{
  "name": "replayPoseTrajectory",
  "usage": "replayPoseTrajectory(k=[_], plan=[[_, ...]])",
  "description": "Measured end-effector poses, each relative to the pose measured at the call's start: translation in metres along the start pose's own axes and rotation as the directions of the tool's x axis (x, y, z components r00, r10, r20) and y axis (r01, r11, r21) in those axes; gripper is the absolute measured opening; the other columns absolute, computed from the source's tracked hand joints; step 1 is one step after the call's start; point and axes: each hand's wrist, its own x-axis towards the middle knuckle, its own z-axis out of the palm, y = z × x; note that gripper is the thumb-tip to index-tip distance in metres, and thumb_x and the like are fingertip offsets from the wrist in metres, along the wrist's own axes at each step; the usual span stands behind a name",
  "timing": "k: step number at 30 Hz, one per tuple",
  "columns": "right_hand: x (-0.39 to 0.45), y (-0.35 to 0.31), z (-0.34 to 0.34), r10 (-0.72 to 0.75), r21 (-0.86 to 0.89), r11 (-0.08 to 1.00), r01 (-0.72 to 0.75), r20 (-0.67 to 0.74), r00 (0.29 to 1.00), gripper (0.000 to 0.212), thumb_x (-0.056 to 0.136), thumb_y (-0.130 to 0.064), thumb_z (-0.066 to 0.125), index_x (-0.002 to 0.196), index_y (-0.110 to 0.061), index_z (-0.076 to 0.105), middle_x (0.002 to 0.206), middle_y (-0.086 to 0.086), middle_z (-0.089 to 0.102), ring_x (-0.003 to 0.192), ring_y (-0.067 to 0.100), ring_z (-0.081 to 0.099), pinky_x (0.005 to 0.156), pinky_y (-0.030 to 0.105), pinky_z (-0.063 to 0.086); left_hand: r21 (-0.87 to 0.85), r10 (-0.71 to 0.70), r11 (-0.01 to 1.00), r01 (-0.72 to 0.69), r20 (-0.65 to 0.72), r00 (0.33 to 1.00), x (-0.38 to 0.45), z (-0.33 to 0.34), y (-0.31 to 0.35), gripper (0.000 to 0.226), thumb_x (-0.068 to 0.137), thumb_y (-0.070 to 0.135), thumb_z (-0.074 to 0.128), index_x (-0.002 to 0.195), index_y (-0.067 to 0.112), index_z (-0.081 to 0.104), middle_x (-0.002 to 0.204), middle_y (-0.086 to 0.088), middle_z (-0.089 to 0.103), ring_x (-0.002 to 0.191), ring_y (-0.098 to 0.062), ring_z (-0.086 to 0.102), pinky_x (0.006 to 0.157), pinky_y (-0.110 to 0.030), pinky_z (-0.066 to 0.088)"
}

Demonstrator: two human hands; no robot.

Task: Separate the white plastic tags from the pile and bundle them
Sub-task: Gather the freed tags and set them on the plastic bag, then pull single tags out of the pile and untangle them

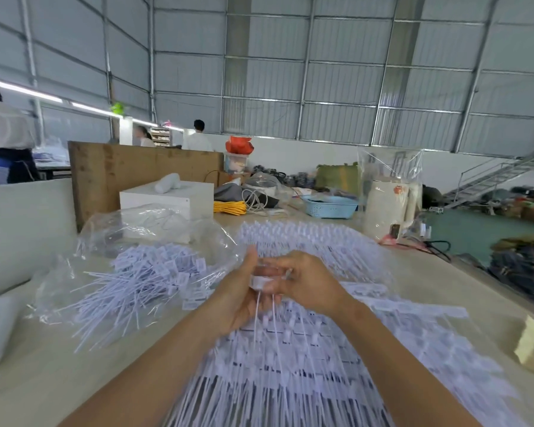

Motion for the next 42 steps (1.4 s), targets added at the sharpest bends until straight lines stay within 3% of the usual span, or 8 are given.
replayPoseTrajectory(k=[4,7,12,21,27,34,38,42], plan=[[-0.009,0.006,0.0,0.013,0.066,0.998,-0.012,-0.026,1.0,0.045,0.081,-0.037,0.071,0.121,-0.023,0.057,0.092,-0.011,0.054,0.081,0.007,0.058,0.081,0.027,0.049,0.261,0.152,0.956,-0.133,-0.056,0.987,-0.002,0.0,0.001,0.034,0.094,0.029,0.054,0.071,0.005,0.062,0.044,-0.002,0.053,0.031,-0.006,0.038,0.031,-0.012,0.025],[-0.014,0.013,-0.006,-0.011,0.116,0.993,0.001,0.087,0.996,0.02,0.093,-0.025,0.058,0.085,-0.009,0.069,0.066,-0.005,0.06,0.061,0.012,0.058,0.062,0.023,0.049,0.277,0.169,0.949,-0.147,-0.057,0.984,-0.002,0.001,0.002,0.035,0.091,0.035,0.056,0.072,0.007,0.064,0.048,-0.002,0.055,0.034,-0.006,0.041,0.032,-0.014,0.026],[-0.017,0.01,-0.017,-0.033,0.148,0.989,0.012,0.142,0.989,0.025,0.094,-0.013,0.055,0.091,0.009,0.065,0.061,-0.003,0.05,0.048,-0.002,0.046,0.053,0.012,0.037,0.144,0.154,0.979,-0.145,-0.056,0.986,-0.002,0.004,0.003,0.033,0.087,0.031,0.061,0.066,0.007,0.068,0.056,-0.009,0.06,0.041,-0.009,0.05,0.04,-0.014,0.041],[-0.021,0.001,-0.009,-0.056,0.068,0.996,0.054,0.03,0.998,0.038,0.088,-0.002,0.06,0.062,-0.029,0.053,0.061,-0.014,0.054,0.062,0.003,0.052,0.067,0.024,0.043,0.475,0.165,0.873,-0.113,-0.069,0.984,-0.012,0.012,0.001,0.037,0.095,0.026,0.052,0.061,0.013,0.058,0.046,0.0,0.052,0.034,-0.009,0.043,0.036,-0.011,0.029],[-0.023,0.001,-0.003,-0.192,-0.308,0.938,0.158,-0.083,0.978,0.011,0.088,-0.017,0.062,0.085,-0.023,0.071,0.078,-0.002,0.069,0.074,0.016,0.058,0.058,0.024,0.031,0.373,-0.022,0.927,0.047,-0.07,0.997,-0.016,0.013,0.012,0.03,0.09,0.014,0.052,0.06,0.01,0.052,0.044,-0.003,0.047,0.028,-0.007,0.029,0.031,-0.01,0.018],[-0.027,0.012,-0.031,-0.132,0.149,0.976,0.16,-0.183,0.974,0.031,0.09,0.001,0.057,0.068,-0.021,0.058,0.059,-0.011,0.053,0.057,-0.002,0.05,0.059,0.015,0.039,-0.094,-0.065,0.99,0.104,0.35,0.934,-0.016,0.002,0.027,0.031,0.082,0.03,0.053,0.056,0.014,0.052,0.049,0.002,0.039,0.026,-0.001,0.028,0.025,-0.011,0.021],[-0.027,0.01,-0.039,-0.132,0.217,0.96,0.178,-0.21,0.969,0.025,0.092,-0.005,0.056,0.072,-0.02,0.058,0.065,-0.014,0.057,0.056,-0.001,0.05,0.06,0.013,0.04,-0.429,0.07,0.903,-0.007,0.13,0.989,-0.003,-0.005,0.023,0.033,0.094,0.038,0.044,0.074,0.012,0.045,0.054,0.0,0.048,0.035,-0.005,0.039,0.033,-0.013,0.034],[-0.023,0.015,-0.029,-0.077,0.152,0.983,0.101,-0.153,0.985,0.02,0.09,-0.014,0.061,0.078,-0.029,0.062,0.075,-0.003,0.059,0.069,0.005,0.052,0.07,0.025,0.042,-0.311,0.005,0.95,-0.023,-0.058,0.998,0.001,-0.011,0.016,0.032,0.093,0.031,0.054,0.072,0.008,0.05,0.06,-0.009,0.056,0.044,-0.014,0.055,0.039,-0.017,0.048]])
